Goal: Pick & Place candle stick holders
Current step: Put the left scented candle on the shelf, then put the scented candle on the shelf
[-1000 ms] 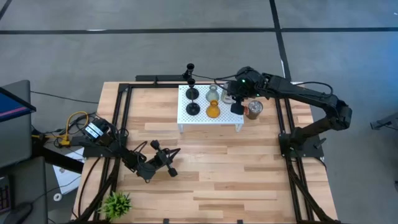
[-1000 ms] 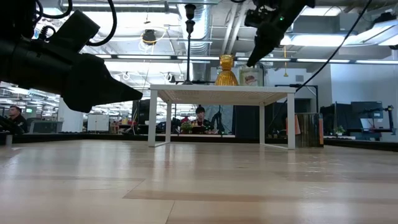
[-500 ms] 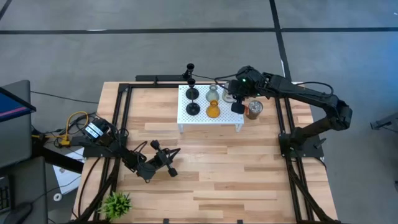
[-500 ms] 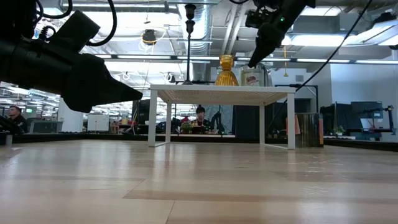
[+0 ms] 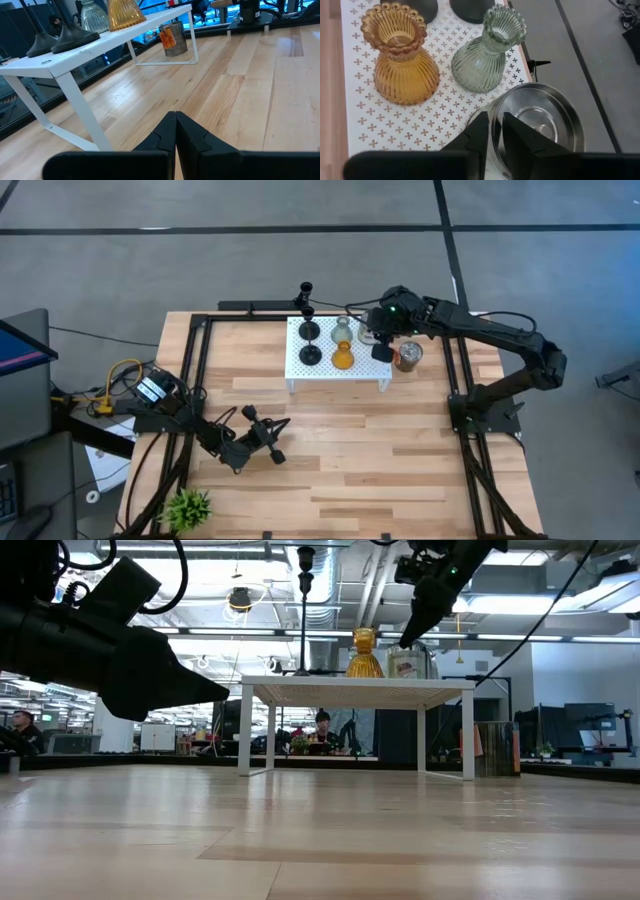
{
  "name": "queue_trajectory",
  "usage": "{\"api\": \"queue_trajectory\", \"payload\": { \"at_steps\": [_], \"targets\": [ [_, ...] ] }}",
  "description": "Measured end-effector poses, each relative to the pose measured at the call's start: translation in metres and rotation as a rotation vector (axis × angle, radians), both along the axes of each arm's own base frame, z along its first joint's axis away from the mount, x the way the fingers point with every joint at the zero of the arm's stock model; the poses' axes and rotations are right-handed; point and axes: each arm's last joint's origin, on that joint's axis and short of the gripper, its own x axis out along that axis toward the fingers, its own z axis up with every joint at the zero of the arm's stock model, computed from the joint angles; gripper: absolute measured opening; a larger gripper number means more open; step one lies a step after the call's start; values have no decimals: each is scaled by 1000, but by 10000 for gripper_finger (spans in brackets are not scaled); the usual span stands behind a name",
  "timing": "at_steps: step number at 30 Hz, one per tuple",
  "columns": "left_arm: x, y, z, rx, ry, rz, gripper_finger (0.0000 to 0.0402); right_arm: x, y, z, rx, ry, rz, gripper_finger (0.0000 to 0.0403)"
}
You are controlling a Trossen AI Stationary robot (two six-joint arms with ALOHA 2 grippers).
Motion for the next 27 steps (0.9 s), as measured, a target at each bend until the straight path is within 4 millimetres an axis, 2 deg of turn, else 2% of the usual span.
{"api": "queue_trajectory", "payload": {
  "at_steps": [6,11,19,27],
  "targets": [
    [0,0,0,0,0,0,6,-5,2,7,-12,-27,0,68],
    [0,1,0,0,1,3,6,-12,13,19,-35,-70,28,76],
    [2,3,0,1,2,15,6,-34,44,45,-48,-171,87,77],
    [2,3,0,1,2,15,6,-69,77,54,92,-162,74,77]
  ]
}}
